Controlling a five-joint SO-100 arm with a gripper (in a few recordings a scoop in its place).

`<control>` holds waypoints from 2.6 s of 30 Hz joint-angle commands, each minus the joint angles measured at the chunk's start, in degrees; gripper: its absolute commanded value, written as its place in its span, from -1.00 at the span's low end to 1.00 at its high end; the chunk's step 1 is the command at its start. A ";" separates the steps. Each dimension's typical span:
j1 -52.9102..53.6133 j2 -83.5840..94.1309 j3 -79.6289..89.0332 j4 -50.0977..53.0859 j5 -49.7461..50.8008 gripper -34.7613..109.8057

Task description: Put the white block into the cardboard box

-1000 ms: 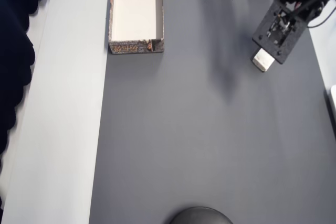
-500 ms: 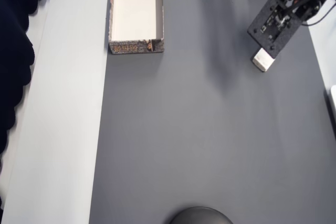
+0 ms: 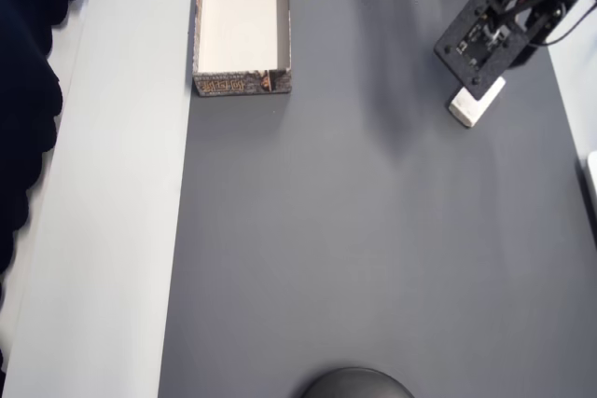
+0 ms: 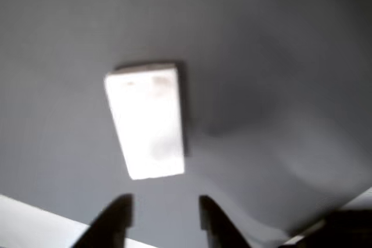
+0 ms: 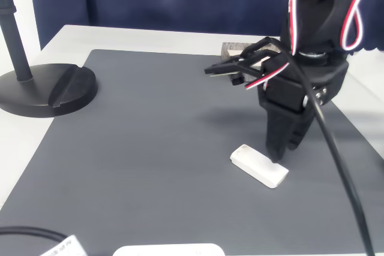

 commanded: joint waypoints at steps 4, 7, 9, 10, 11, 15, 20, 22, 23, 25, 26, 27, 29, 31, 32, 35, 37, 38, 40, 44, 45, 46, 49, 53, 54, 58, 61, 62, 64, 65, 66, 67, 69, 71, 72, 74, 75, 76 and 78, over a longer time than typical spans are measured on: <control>2.29 3.16 0.62 -5.36 9.14 -0.23; 2.55 3.16 1.14 -5.45 8.96 -0.18; 2.64 3.16 1.41 -5.71 9.14 -0.16; 2.64 3.16 1.58 -5.98 9.84 -0.16; 2.72 3.16 1.58 -5.98 10.63 -0.16; 3.25 3.25 1.67 -5.89 14.24 -0.17; 4.04 3.43 1.67 -5.89 16.00 -0.17; 4.22 3.34 1.67 -5.98 16.44 -0.18; 4.31 3.16 1.67 -5.98 16.96 -0.18; 4.39 2.55 1.41 -5.89 18.11 -0.18; 4.39 2.02 1.23 -5.89 18.28 -0.18; 4.39 1.58 1.14 -5.89 18.37 -0.18; 4.31 0.44 0.53 -5.98 18.37 -0.18; 4.13 -0.70 -0.09 -6.06 18.11 -0.17; 4.04 -1.49 -0.70 -6.15 18.19 -0.17; 3.69 -3.69 -2.55 -6.33 18.46 -0.16; 3.52 -4.83 -2.99 -6.68 18.46 -0.15; 3.34 -5.36 -3.16 -6.94 18.54 -0.15; 3.16 -6.33 -3.52 -7.47 18.63 -0.15; 3.08 -7.73 -4.13 -8.79 18.46 -0.14; 3.08 -8.00 -4.22 -9.05 18.28 -0.14; 3.08 -8.26 -4.31 -9.14 18.02 -0.14; 3.34 -8.70 -4.39 -9.23 16.70 -0.14; 3.60 -8.70 -5.19 -9.67 15.47 -0.14; 3.69 -8.70 -5.36 -9.76 15.47 -0.14; 3.87 -8.88 -5.19 -9.84 15.47 -0.14; 3.87 -9.23 -5.10 -9.84 15.47 -0.13; 3.78 -9.32 -5.10 -9.84 15.47 -0.13; 3.78 -9.40 -4.92 -9.84 15.29 -0.13; 3.78 -9.49 -4.92 -9.84 15.29 -0.13; 3.78 -9.58 -4.83 -9.84 15.29 -0.13; 3.78 -9.67 -4.83 -9.84 15.29 -0.13; 3.78 -9.93 -4.83 -9.84 15.21 -0.13; 3.96 -9.93 -4.75 -9.84 14.77 -0.13; 4.04 -9.93 -4.57 -9.84 14.68 -0.13; 4.31 -9.93 -4.48 -9.84 14.68 -0.13; 4.39 -9.93 -4.31 -10.02 14.68 -0.13; 4.48 -9.93 -4.22 -10.20 14.68 -0.13; 4.57 -9.93 -3.87 -10.72 14.68 -0.13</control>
